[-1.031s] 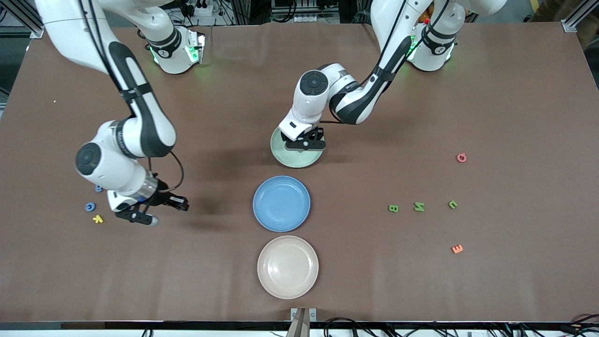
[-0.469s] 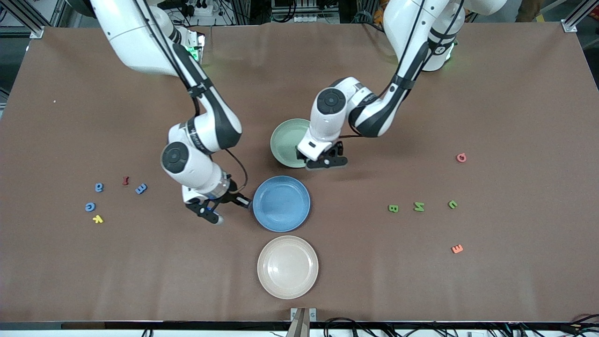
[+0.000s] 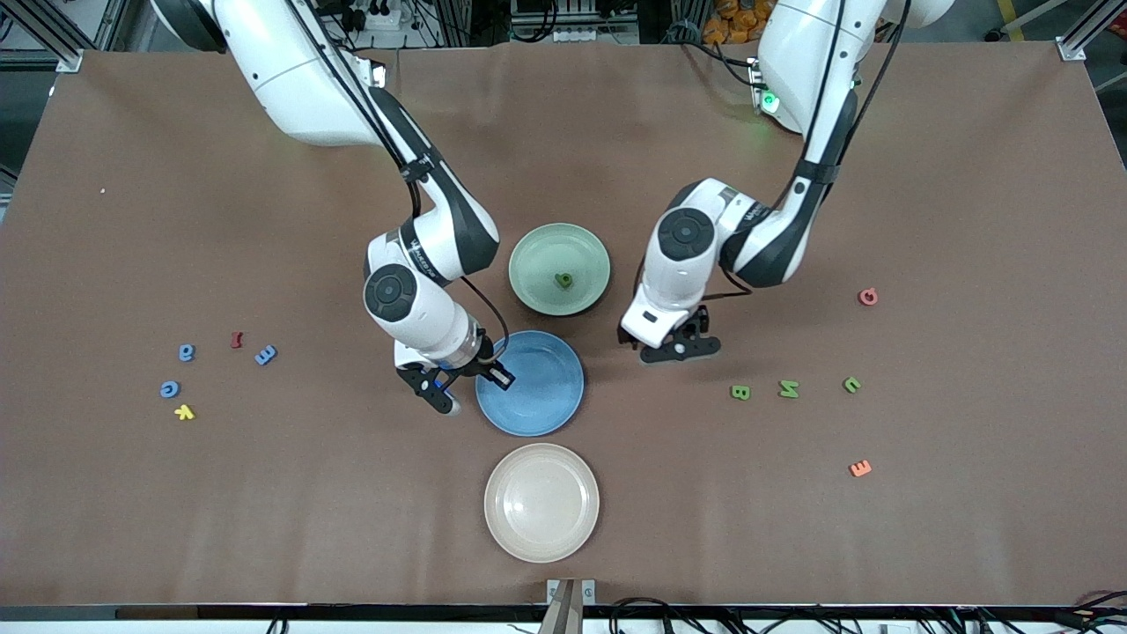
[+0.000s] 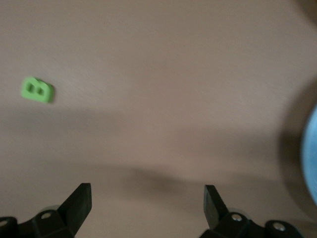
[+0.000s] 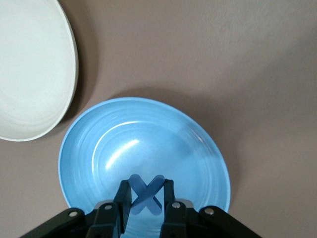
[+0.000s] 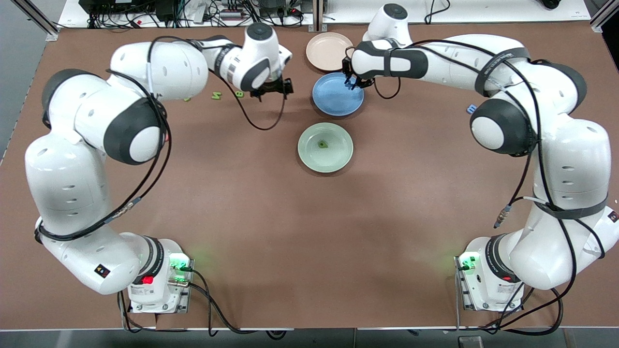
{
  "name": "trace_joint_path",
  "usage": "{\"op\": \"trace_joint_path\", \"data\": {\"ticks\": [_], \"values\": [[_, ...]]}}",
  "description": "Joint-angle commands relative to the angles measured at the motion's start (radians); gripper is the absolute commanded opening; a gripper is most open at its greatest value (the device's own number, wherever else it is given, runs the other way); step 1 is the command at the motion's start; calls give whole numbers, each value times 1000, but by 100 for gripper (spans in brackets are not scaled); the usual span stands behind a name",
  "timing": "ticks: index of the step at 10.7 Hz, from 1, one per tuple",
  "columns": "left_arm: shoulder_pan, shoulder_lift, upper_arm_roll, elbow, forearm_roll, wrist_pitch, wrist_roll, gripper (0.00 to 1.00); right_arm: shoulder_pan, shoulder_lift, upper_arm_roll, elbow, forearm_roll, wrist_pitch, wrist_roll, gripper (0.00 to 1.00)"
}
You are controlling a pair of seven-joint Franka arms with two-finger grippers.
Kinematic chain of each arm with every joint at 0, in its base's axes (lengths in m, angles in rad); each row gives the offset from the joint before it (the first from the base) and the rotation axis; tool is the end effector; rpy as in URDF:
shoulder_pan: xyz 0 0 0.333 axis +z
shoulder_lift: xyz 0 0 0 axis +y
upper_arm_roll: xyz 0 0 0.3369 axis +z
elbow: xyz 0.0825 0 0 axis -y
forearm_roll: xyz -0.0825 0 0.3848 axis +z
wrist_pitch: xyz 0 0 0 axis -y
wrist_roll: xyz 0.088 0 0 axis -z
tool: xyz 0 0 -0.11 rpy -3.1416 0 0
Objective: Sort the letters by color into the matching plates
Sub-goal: 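Place the blue x on the blue plate with the right gripper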
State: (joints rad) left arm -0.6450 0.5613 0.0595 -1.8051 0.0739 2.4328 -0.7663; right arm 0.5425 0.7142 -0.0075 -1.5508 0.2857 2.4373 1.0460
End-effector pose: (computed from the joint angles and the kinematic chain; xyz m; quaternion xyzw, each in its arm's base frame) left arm 0.5587 -0.3744 0.2539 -0.9969 -0.0579 -0.0514 0.0108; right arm 0.6331 0.3777 0.2576 -0.9294 0.3451 0.0102 0.1302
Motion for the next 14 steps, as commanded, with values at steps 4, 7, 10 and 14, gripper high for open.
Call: {"op": "trace_joint_path", "data": {"ticks": [4, 7, 10, 14], "values": [[151, 26, -3, 27, 23, -18, 261, 100, 21, 41, -12, 60, -10, -17, -59, 100], [220, 72, -7, 59, 9, -18, 472, 100, -27, -33, -69, 23, -16, -214, -209, 100], [241, 92, -7, 67, -8, -17, 541, 100, -143, -134, -118, -54, -17, -302, -386, 100], [265, 153, -14, 121, -83, -17, 675, 100, -312, -157, -169, -72, -28, -356, -392, 100]]}}
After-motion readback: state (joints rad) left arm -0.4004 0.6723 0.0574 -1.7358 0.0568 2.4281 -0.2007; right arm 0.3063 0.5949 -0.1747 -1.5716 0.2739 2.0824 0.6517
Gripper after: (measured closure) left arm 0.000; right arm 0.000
